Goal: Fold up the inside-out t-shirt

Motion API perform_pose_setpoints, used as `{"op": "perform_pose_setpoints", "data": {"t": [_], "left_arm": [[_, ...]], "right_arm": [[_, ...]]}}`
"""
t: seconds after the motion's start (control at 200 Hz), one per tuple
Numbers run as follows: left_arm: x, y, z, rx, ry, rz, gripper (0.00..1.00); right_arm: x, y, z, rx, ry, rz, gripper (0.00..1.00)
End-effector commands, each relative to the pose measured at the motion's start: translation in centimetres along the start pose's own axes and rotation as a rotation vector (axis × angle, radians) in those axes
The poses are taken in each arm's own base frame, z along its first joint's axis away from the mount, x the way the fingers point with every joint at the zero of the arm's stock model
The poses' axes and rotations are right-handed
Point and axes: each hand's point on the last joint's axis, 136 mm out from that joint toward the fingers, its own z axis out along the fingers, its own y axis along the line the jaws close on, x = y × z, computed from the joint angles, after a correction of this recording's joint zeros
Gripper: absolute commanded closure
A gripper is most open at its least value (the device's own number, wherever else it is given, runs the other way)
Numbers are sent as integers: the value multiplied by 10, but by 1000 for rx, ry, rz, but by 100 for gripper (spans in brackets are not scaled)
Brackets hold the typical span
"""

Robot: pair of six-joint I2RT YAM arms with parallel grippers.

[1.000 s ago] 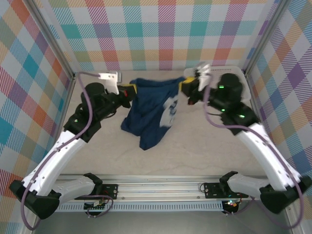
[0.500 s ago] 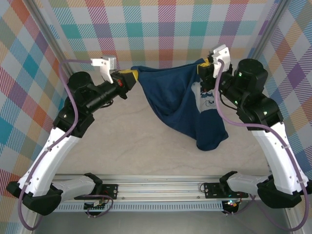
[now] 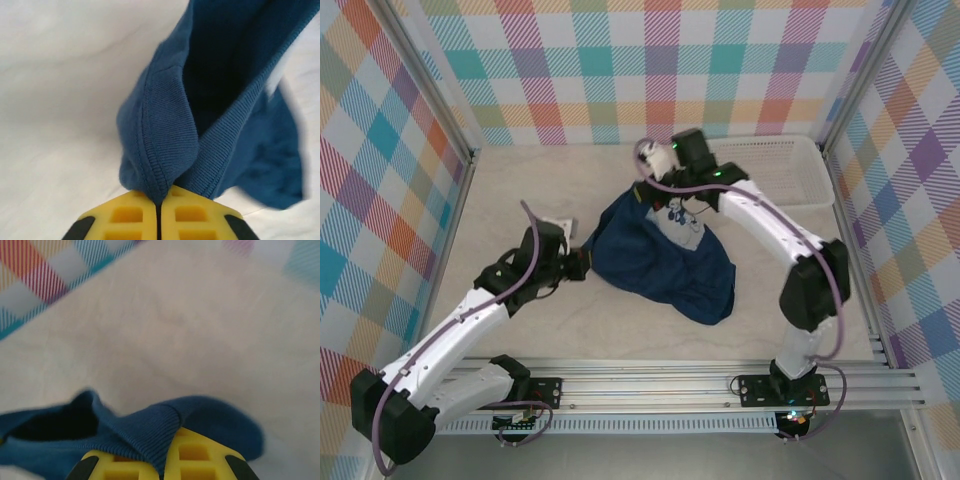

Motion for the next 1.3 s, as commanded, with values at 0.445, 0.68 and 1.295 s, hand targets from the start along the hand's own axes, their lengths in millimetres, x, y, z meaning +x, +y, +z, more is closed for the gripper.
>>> {"op": "perform_pose_setpoints", "data": {"t": [0.445, 0.68, 1.295], "left_arm": [[-32, -33, 33, 150, -141, 224, 31], [-30, -32, 68, 122, -83, 308, 38], [-29, -56, 28, 269, -1, 68, 100]], "right_arm": [[22, 50, 7, -228, 21, 67, 100], [20, 49, 4, -213, 27, 54, 100], [129, -5, -26, 214, 233, 296, 43]]}}
